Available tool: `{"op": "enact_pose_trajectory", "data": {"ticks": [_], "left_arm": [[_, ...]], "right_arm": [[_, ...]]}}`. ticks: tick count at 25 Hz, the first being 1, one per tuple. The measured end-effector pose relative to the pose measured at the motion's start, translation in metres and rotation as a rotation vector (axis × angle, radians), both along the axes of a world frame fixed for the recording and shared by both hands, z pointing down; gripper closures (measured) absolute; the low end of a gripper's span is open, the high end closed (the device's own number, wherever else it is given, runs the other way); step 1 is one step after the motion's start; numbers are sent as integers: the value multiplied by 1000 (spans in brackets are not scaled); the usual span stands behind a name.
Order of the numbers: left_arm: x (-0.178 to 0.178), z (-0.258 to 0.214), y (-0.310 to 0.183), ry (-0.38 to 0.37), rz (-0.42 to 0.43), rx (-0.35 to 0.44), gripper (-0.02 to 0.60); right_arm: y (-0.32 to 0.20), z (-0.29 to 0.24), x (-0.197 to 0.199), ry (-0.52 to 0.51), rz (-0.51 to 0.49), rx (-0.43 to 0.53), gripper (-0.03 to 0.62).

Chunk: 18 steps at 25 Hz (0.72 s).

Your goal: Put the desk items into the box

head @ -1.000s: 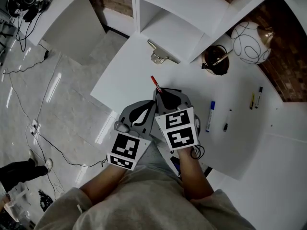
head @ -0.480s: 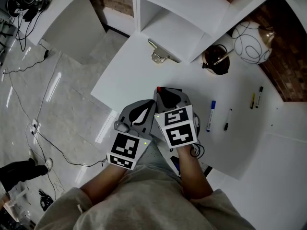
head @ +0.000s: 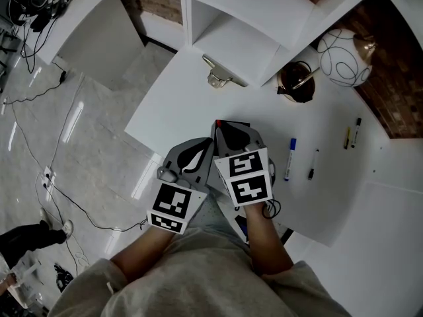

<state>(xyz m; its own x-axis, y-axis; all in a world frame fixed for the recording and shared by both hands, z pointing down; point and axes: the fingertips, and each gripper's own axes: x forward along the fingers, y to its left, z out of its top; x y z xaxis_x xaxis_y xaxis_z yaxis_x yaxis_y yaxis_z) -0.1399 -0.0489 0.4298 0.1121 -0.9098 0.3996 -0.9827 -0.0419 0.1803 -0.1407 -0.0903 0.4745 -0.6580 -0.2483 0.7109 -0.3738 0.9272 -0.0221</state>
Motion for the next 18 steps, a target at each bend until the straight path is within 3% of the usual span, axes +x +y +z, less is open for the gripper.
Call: {"op": "enact_pose_trajectory", "data": {"ticks": [12,18], "left_arm": [[13,-6,-4,-12,35,12,575],[20,-12,-5,-22,50,26,575]], "right_arm": [[6,-39,12,-246,63,89,577],[2,-56,27,-304,115,152,577]]}}
